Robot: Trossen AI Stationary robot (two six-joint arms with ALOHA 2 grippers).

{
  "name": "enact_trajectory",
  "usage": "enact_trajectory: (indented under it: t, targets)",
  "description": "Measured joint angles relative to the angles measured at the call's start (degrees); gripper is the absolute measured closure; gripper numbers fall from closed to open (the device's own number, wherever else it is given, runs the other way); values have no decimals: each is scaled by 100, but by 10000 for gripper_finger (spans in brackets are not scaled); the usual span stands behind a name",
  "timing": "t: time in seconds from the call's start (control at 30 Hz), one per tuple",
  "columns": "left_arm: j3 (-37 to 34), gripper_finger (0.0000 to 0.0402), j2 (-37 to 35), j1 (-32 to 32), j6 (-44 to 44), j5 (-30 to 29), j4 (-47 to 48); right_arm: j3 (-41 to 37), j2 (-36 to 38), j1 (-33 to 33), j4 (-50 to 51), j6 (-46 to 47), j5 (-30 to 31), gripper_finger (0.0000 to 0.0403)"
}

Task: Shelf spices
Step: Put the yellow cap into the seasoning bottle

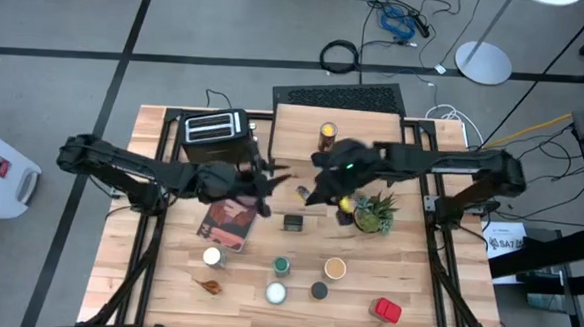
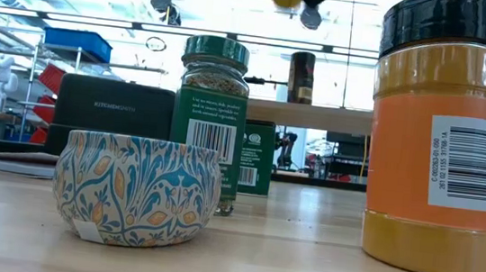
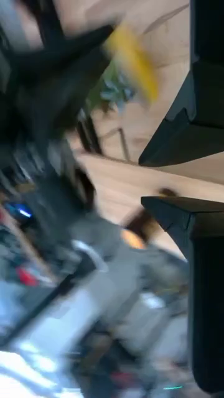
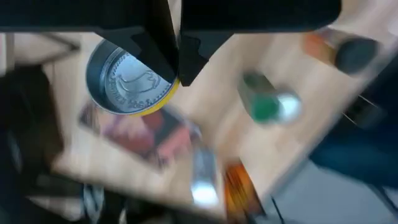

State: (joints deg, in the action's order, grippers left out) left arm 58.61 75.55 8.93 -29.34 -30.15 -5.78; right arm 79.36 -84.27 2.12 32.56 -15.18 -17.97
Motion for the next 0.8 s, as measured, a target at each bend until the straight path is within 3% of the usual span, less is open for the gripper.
enact_trajectory:
  t: [0.23, 0.37, 0.63, 0.8]
  targets:
    - [2, 304, 109, -13, -2012, 233, -345, 7, 571, 360, -404, 411, -890, 403]
    - [0, 304, 228, -62, -3219, -144, -680, 7, 744, 512, -710, 607, -1070, 403]
    - [2, 297, 374, -14, -4015, -297, -1814, 7, 730, 563, -1871, 1120, -1208, 403]
    - [2, 251, 423, -18, -4007, -182, -1953, -19, 725, 569, -1952, 1269, -895, 403]
